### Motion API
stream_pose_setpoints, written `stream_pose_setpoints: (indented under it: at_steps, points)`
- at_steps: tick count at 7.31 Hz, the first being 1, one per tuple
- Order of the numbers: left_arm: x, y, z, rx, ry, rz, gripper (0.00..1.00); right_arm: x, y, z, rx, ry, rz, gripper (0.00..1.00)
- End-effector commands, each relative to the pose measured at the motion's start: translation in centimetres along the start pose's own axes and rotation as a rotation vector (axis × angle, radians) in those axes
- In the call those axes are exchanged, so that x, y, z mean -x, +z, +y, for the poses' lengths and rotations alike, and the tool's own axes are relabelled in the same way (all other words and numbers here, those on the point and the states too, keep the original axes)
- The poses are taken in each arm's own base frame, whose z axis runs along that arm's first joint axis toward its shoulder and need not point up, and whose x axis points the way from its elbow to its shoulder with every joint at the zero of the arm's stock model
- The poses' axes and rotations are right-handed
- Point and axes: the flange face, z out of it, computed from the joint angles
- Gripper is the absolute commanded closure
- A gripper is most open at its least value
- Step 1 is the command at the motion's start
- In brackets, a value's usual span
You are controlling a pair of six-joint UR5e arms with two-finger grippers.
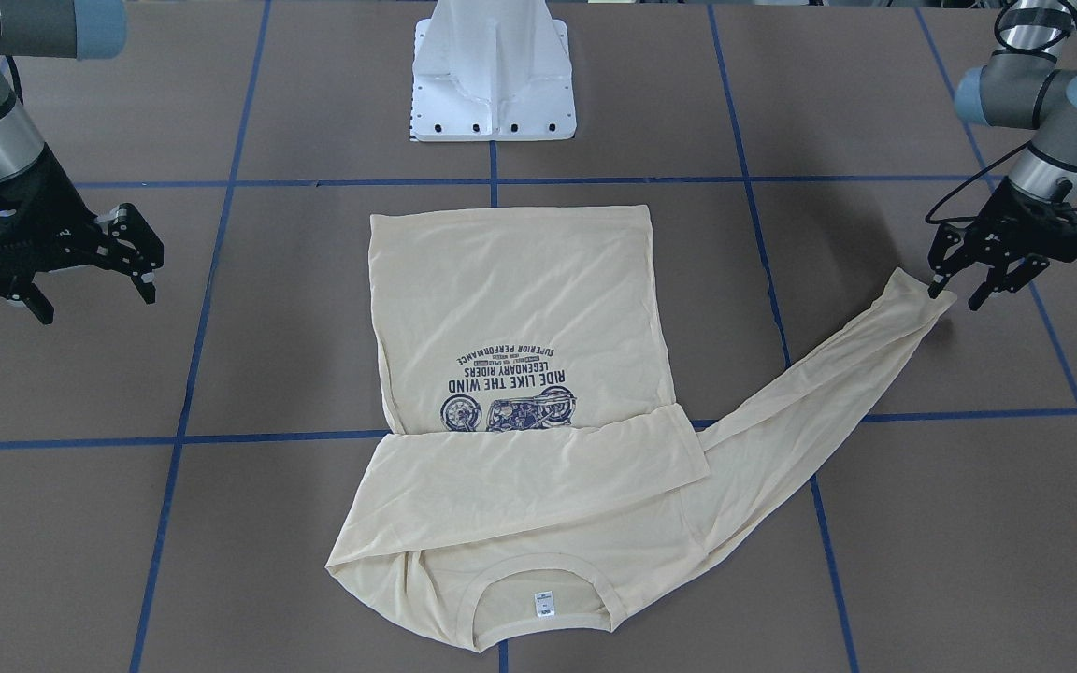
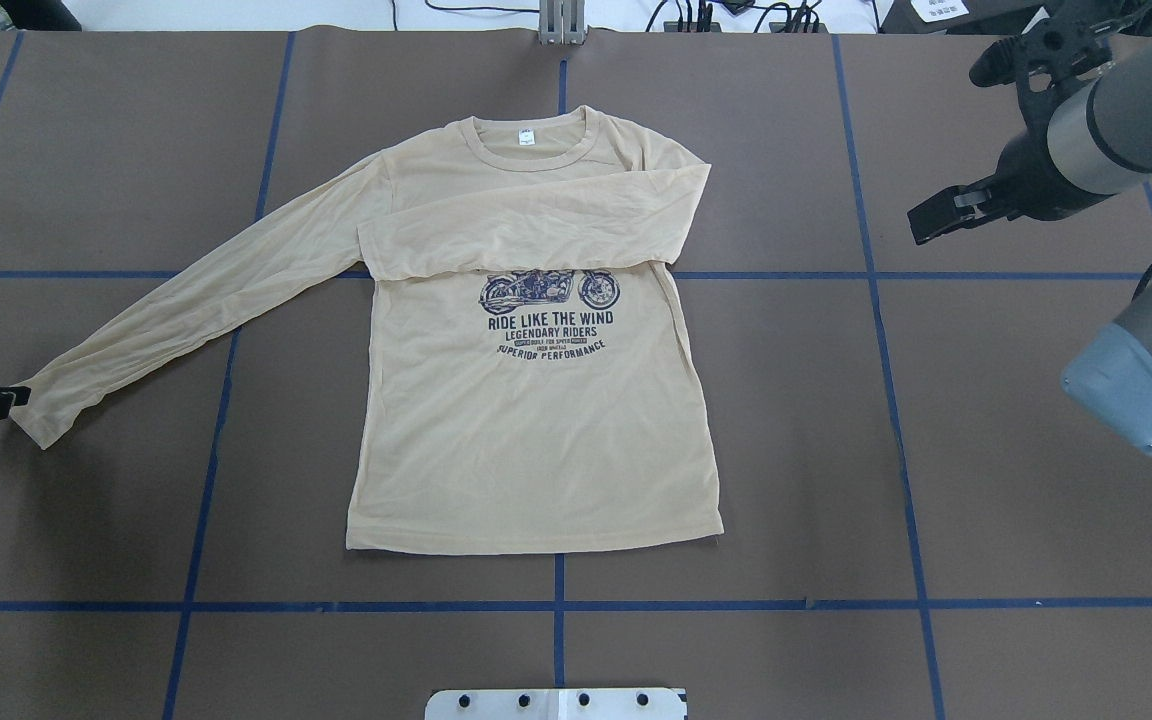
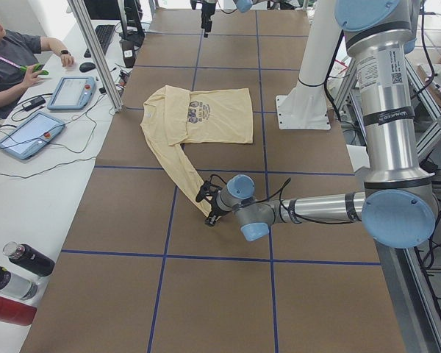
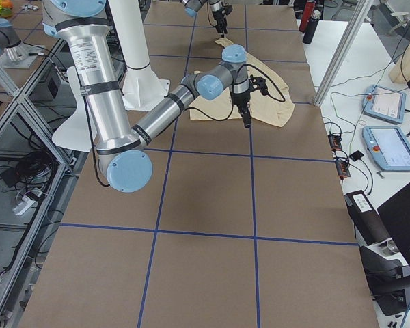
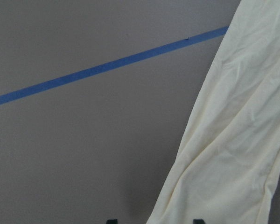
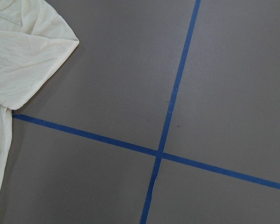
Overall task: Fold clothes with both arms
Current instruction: 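Lower the left gripper to the other sleeve cuff and grasp it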
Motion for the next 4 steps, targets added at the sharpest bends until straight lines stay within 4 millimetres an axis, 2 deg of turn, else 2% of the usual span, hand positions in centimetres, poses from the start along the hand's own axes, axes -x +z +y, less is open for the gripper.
stream_pose_setpoints:
  at_steps: [1,3,4]
  points:
    - [0.22,0.43,0.43,0.012,0.001,-0.004,0.51,-0.01,-0.06,0.06,-0.001,0.001,0.0,0.0]
    - [0.34,0.63,0.68,0.019,0.0,-0.006,0.52,0.0,-0.07,0.05,-0.002,0.004,-0.001,0.0]
    - [0.28,0.6,0.63,0.017,0.001,-0.005,0.59,0.0,-0.07,0.05,-0.002,0.002,-0.001,0.0]
